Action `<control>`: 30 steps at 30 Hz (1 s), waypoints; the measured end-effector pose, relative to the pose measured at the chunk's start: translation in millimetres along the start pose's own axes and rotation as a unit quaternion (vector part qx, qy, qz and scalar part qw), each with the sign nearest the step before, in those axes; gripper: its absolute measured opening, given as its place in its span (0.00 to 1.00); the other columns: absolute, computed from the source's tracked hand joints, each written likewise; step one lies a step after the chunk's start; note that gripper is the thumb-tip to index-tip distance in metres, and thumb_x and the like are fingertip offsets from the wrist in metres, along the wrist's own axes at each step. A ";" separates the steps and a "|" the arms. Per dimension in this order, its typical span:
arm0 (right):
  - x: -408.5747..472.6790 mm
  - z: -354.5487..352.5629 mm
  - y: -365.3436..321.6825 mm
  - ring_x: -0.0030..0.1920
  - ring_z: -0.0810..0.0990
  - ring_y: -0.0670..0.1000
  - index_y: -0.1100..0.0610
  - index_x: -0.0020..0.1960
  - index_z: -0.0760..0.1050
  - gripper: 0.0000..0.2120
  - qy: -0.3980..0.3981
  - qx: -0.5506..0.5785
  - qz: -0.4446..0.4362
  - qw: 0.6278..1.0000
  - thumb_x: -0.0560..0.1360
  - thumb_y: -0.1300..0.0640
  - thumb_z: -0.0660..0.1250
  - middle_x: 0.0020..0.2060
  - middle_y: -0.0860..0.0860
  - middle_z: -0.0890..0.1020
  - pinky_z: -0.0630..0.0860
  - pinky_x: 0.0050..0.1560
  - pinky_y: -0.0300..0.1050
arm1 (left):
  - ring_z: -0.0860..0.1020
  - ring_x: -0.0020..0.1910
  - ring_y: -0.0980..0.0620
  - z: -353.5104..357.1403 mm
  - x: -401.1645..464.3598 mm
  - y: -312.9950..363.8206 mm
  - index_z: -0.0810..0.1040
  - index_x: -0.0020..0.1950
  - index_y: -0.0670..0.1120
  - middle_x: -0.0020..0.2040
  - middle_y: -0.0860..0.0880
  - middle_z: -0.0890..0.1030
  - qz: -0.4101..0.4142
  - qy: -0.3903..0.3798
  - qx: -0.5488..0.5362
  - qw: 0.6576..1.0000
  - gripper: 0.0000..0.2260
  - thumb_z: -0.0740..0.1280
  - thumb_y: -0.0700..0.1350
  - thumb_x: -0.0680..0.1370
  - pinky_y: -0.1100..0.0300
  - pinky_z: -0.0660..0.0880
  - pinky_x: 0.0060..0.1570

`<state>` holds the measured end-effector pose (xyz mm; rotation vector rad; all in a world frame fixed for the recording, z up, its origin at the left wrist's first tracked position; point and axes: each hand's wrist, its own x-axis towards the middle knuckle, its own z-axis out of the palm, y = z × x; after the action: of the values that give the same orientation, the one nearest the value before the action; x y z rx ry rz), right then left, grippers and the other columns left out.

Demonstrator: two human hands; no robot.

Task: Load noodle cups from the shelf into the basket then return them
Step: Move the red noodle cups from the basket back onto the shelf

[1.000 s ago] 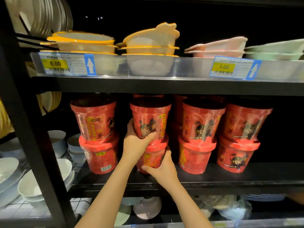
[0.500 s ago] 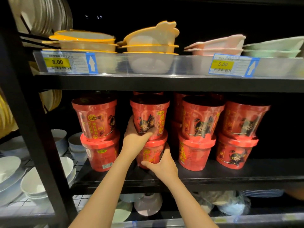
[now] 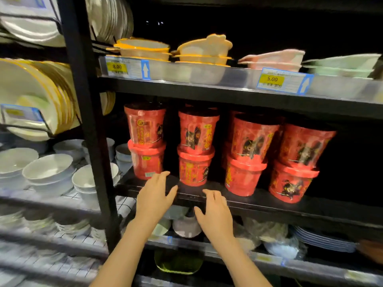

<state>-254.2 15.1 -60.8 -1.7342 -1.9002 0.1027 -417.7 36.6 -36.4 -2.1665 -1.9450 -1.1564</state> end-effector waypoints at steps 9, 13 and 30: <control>-158.8 61.3 7.1 0.69 0.64 0.50 0.51 0.72 0.60 0.25 -0.274 -0.070 -0.114 0.953 0.78 0.44 0.60 0.67 0.47 0.66 0.65 0.68 0.42 | 0.78 0.29 0.47 -1.1 -238.5 -54.2 0.79 0.45 0.46 0.34 0.49 0.77 -0.092 -0.090 0.148 0.981 0.17 0.75 0.53 0.62 0.59 0.73 0.24; -211.9 90.7 1.5 0.69 0.63 0.50 0.48 0.72 0.59 0.24 -0.374 -0.068 -0.131 0.916 0.78 0.44 0.58 0.68 0.48 0.64 0.65 0.66 0.43 | 0.80 0.35 0.43 -6.5 -354.8 -79.9 0.70 0.55 0.48 0.41 0.45 0.81 -0.215 -0.137 0.132 0.958 0.20 0.59 0.56 0.68 0.55 0.78 0.30; -190.1 280.3 -113.3 0.56 0.78 0.56 0.53 0.60 0.74 0.20 -0.492 -0.100 -0.249 0.829 0.69 0.51 0.69 0.56 0.51 0.76 0.76 0.51 0.45 | 0.80 0.39 0.45 -15.6 -398.6 -234.2 0.78 0.53 0.44 0.41 0.46 0.80 -0.512 -0.189 0.117 0.830 0.18 0.74 0.50 0.68 0.55 0.77 0.34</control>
<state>-479.2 -95.2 -315.2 -1.3056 -3.1471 0.7409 -610.1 -258.1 -336.7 -1.1961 -3.3613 -0.3892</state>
